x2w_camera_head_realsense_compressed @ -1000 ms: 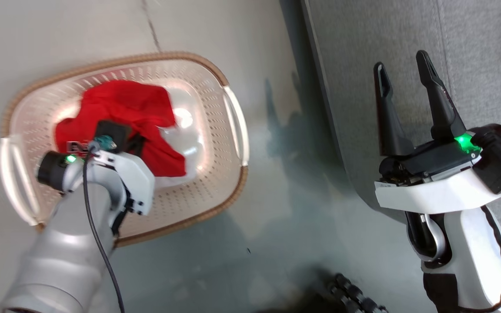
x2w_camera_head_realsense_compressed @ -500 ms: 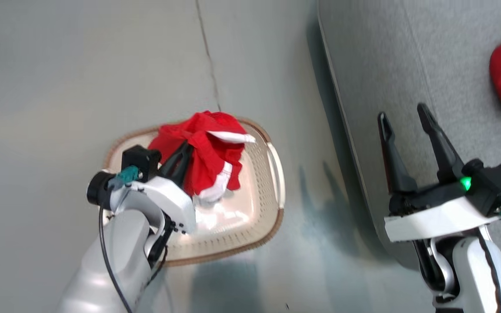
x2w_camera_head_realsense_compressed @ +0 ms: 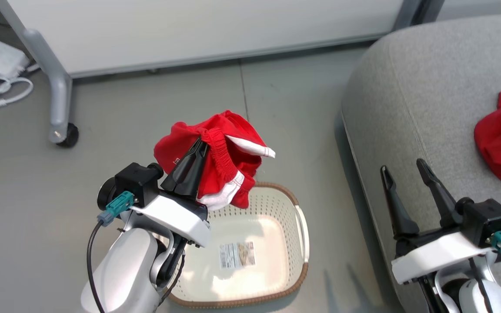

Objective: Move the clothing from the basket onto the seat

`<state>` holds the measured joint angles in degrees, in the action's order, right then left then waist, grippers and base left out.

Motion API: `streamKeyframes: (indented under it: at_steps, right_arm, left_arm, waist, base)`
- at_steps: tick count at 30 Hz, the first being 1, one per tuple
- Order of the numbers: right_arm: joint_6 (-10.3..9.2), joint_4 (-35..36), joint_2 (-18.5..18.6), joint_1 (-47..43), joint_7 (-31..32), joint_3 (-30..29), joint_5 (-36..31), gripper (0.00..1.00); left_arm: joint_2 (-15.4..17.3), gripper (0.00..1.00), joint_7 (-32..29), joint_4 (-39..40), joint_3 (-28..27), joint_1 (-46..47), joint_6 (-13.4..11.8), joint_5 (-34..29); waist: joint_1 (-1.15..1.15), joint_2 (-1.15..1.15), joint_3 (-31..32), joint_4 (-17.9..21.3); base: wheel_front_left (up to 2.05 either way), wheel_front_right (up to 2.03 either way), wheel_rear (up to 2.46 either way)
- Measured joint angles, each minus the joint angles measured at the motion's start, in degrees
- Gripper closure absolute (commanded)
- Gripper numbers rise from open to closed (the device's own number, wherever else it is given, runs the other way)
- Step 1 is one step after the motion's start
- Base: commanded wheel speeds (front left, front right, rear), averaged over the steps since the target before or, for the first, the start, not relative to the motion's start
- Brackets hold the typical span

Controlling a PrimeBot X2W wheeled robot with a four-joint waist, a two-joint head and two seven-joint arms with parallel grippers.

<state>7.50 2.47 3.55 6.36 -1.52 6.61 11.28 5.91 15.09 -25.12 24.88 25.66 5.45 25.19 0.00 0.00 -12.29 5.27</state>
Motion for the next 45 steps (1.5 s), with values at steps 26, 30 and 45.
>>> streamKeyframes:
  at_steps: [26, 30, 45]
  right_arm:
    - [-0.01, 1.8, -0.3, -10.2, 4.0, -1.0, 0.1, 0.0]
    - [-0.01, 1.8, -0.3, -10.5, 4.0, -1.4, 0.1, 0.0]
    - [-0.01, 3.0, -0.5, -10.0, 4.5, 0.7, 0.8, 0.0]
  left_arm:
    - [4.3, 1.0, -6.9, 25.5, 1.8, -13.7, -5.5, 0.1]
    - [4.6, 1.0, -7.4, 26.1, 1.9, -14.1, -5.7, 0.1]
    - [5.1, 1.0, -7.5, 27.0, 2.2, -14.6, -6.0, 0.7]
  waist:
    - [0.0, 0.0, 16.1, -0.7]
    - [0.0, 0.0, 16.2, -0.9]
    - [0.0, 0.0, 16.1, -1.6]
  base:
    - [0.0, 0.0, 0.0]
    - [0.0, 0.0, 0.0]
    - [0.0, 0.0, 0.0]
